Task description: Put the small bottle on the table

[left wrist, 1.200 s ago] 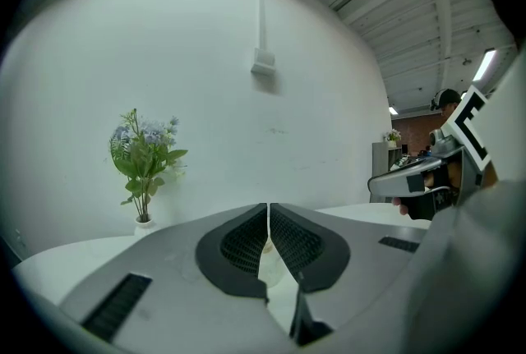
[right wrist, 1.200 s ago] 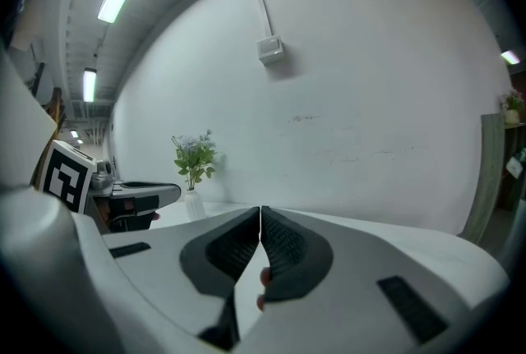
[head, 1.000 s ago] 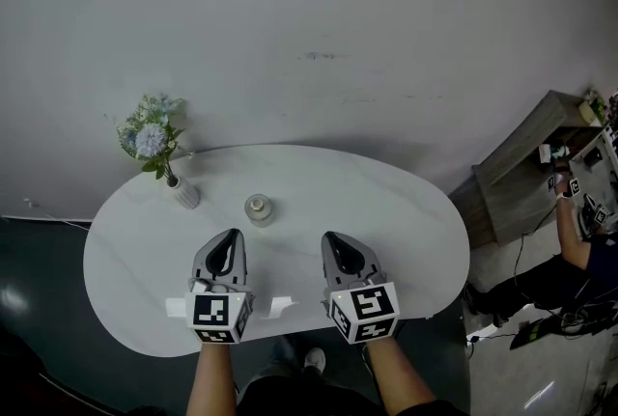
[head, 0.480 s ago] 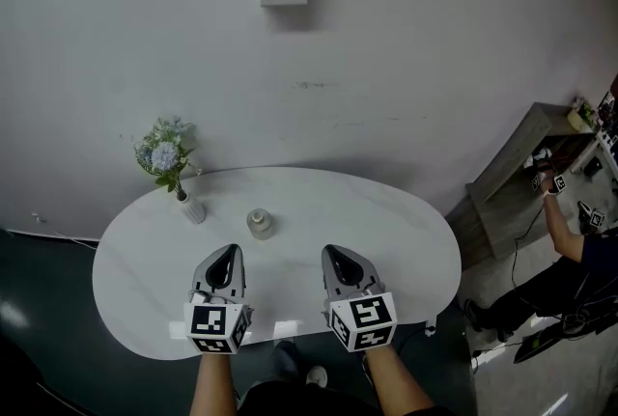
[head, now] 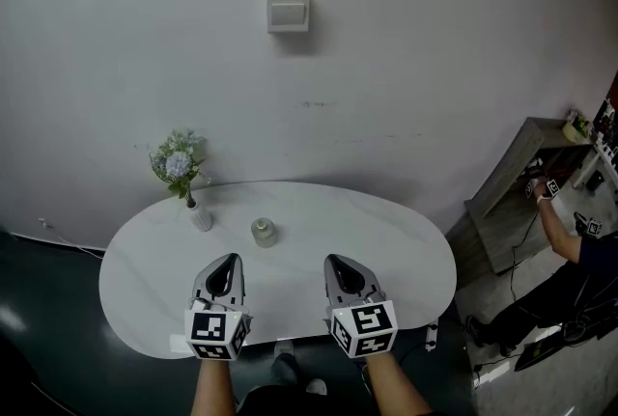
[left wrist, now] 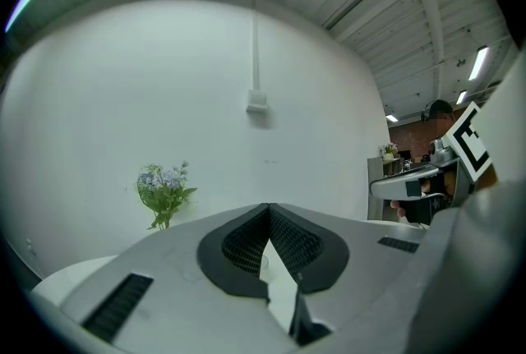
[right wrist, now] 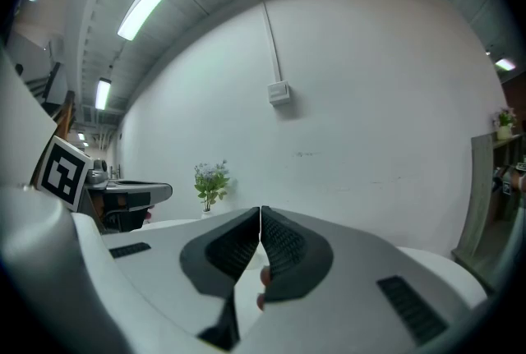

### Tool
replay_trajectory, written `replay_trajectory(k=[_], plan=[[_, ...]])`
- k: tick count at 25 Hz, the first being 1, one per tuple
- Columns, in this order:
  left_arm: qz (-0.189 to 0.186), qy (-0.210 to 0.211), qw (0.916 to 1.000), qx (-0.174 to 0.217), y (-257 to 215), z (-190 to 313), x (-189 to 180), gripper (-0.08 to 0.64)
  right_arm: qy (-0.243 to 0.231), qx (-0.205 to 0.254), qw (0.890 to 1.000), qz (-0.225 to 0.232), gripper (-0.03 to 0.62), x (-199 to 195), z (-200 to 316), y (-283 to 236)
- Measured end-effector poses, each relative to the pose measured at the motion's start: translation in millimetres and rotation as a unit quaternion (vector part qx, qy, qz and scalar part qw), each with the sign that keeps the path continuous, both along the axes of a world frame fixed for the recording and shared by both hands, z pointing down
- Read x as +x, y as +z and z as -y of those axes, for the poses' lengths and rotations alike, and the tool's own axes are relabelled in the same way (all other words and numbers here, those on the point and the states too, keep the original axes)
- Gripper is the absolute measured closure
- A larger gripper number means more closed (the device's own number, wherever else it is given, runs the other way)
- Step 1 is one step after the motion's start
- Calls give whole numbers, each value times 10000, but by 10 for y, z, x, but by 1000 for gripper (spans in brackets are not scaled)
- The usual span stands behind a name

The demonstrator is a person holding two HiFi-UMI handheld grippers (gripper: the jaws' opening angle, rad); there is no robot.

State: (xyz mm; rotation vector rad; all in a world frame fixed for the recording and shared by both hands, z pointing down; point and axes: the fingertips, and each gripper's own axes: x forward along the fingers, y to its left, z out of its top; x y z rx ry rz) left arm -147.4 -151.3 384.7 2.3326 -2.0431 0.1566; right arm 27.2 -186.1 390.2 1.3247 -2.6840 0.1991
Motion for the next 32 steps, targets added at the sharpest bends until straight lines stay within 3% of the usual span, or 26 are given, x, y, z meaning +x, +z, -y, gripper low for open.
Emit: replay_trajectory(k=[15, 32], plan=[[50, -146, 9996, 235, -191, -365, 34, 548, -86, 230, 9997, 16, 525, 89, -288, -142], [250, -171, 9993, 240, -232, -540, 105, 548, -109, 382, 9992, 10, 525, 199, -456, -178]])
